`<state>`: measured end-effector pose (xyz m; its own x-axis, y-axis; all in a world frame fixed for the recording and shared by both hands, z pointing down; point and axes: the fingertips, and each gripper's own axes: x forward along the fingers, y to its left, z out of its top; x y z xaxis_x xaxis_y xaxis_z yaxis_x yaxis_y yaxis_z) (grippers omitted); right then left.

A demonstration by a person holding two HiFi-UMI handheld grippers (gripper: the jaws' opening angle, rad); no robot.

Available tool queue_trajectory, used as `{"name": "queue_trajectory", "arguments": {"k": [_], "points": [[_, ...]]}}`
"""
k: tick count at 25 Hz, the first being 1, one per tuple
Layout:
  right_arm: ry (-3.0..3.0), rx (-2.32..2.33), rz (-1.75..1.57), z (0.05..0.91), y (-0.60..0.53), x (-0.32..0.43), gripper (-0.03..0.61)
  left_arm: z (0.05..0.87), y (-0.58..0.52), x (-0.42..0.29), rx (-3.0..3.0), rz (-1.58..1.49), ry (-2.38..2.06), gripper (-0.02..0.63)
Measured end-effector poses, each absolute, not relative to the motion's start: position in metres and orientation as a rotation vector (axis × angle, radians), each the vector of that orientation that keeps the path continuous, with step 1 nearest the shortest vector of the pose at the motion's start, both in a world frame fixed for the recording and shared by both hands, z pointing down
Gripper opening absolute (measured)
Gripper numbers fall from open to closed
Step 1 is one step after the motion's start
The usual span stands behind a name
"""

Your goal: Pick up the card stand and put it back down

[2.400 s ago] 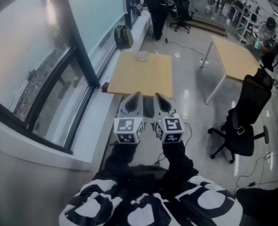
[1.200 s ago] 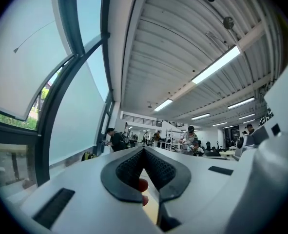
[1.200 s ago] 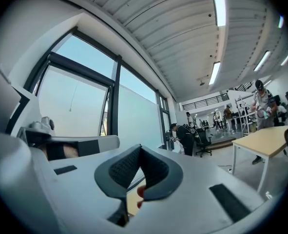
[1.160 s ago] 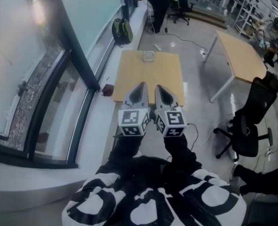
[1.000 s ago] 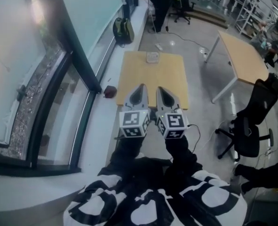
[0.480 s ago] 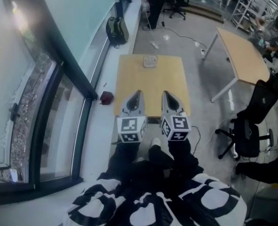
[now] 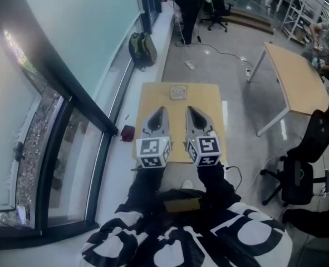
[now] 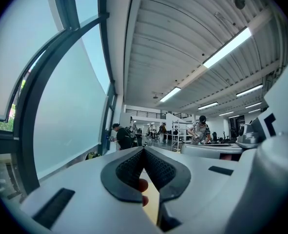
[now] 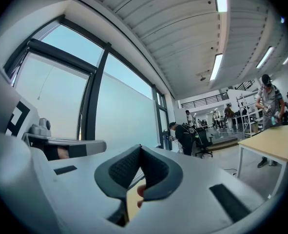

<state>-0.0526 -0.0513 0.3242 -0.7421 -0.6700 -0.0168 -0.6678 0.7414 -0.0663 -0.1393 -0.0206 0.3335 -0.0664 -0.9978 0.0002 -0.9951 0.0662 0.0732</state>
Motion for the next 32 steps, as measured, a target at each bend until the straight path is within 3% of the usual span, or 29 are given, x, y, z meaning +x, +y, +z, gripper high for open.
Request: {"name": "queue_trajectory", "arguments": {"k": [4,8,11,32], "points": [[2.887,-1.086,-0.123,0.330,-0.080,-0.048,0.020,0.341,-0.050,-0.134,2.108,-0.056,-2.262,0.003],[2.934,-1.153,0.044,0.347,-0.095,-0.046,0.020,0.364,-0.063,-0.123,2.094,-0.019,-2.239,0.003],[2.975,-1.117,-0.058,0.370,-0.103,-0.049,0.020,0.387,-0.068,-0.119,2.061,0.026,-2.217,0.003],[3.207,-1.199,-0.338,0.506,-0.178,-0.092,0.021,0.516,-0.153,-0.212,2.121,0.238,-1.958,0.003]]}}
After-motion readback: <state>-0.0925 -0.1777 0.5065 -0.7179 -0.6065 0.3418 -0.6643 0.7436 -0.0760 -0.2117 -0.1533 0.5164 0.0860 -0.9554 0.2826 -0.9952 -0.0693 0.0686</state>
